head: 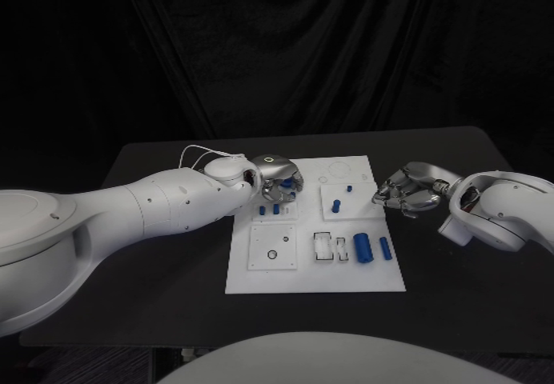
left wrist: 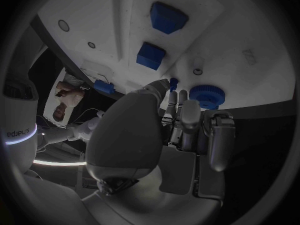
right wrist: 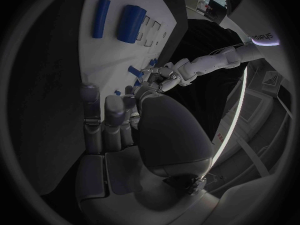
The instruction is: Assemble the parts on the task board
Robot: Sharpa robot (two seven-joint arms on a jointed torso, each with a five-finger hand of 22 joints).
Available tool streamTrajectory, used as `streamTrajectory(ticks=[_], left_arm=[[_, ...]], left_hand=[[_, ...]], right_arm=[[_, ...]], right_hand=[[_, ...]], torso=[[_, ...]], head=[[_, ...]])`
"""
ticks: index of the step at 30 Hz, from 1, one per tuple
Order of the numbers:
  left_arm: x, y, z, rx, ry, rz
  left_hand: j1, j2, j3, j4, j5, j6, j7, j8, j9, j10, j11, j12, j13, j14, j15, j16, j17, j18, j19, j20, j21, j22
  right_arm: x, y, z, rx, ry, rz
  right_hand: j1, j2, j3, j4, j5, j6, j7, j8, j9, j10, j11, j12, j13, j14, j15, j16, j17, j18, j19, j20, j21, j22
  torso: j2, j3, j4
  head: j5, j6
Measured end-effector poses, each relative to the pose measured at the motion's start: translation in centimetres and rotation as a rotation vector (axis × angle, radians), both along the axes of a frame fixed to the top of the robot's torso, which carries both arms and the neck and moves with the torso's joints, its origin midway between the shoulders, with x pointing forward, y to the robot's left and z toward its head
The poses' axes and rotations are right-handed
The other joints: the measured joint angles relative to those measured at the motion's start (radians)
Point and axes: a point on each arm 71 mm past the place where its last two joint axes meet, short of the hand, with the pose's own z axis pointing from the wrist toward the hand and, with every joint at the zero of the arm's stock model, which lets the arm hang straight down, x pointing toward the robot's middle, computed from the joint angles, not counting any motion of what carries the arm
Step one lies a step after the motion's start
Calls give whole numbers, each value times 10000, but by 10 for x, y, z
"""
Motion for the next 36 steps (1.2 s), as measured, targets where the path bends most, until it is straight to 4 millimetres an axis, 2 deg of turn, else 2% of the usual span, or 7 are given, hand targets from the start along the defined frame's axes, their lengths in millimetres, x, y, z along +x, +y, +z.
streamTrajectory(ticks=[2, 9, 12, 17, 25, 36], left_arm=[[0, 1, 0, 14, 6, 28], [0, 4, -1, 38, 23, 71], [0, 4, -1, 41, 30, 74], [0, 5, -2, 37, 35, 68], [-3, 2, -4, -82, -12, -93], [-4, 0, -4, -229, -119, -282]], left_hand=[[0, 0, -24, -56, 0, 0, 0, 0, -45, 56, -45, 119, 91, 0, 0, 0, -23, 0, 0, 0, 0, 0], [-40, 40, 9, -90, 0, 93, 17, 0, -98, 92, -22, 290, 234, -1, 0, 0, -70, 0, 0, 0, 0, 0], [-40, 40, 32, -145, 0, 168, 22, 42, -106, 158, -88, 360, 304, -4, -4, 0, -80, 1, 0, 0, 0, 0], [-44, 140, 110, -248, 0, 613, 125, 235, -106, 466, -320, 548, 347, -127, -128, 0, -182, 0, -22, -22, 0, 0], [16, 303, 237, -375, -1, 1003, 72, 356, -78, 1002, -497, 618, 255, -55, -272, 0, -168, -1, -18, -125, 0, 0], [46, 331, 306, -444, -9, 1092, 88, 389, -59, 1179, -500, 547, 112, -91, -308, 0, -329, -1, -18, -125, 0, 0]], right_arm=[[0, 0, 0, -2, 5, 3], [0, 0, 0, -11, 21, 8], [0, 0, 0, -14, 28, 12], [0, 0, 0, -17, 35, 15], [0, 0, 0, -19, 41, 16], [0, 0, 0, -20, 52, 22]], right_hand=[[0, 0, 0, 0, 36, 0, 0, 0, 1, 0, 0, 0, -13, 0, 0, 0, -26, 0, 0, 0, -46, -12], [0, 0, 0, 0, 36, 0, 0, 0, 1, 0, 0, 0, -27, 0, 0, 0, -35, -1, 0, 0, -46, -11], [0, 0, 0, 0, 36, 0, 0, 0, 1, 0, 0, 0, -31, 0, 0, 0, -36, 0, 0, 0, -46, -11], [0, 0, 0, 0, 35, 0, 0, 0, 0, 0, 0, 0, -31, 0, 0, 0, -36, 1, 0, 0, -97, -24], [0, 0, 28, 28, 33, 0, 0, 0, 0, 0, 0, 0, -30, 0, 0, 0, -35, 0, -1, 0, -97, -24], [0, 0, 57, -1, 71, 0, 0, 0, -1, 0, 0, 0, -29, 0, 0, 0, -50, 1, 0, 0, -97, -24]], torso=[[0, 1, 0], [0, 4, 3], [-7, 3, 9], [-15, 2, 17], [-19, 1, 4], [-13, -1, -12]], head=[[0, 0], [13, 0], [9, 0], [27, 0], [54, 0], [69, 0]])
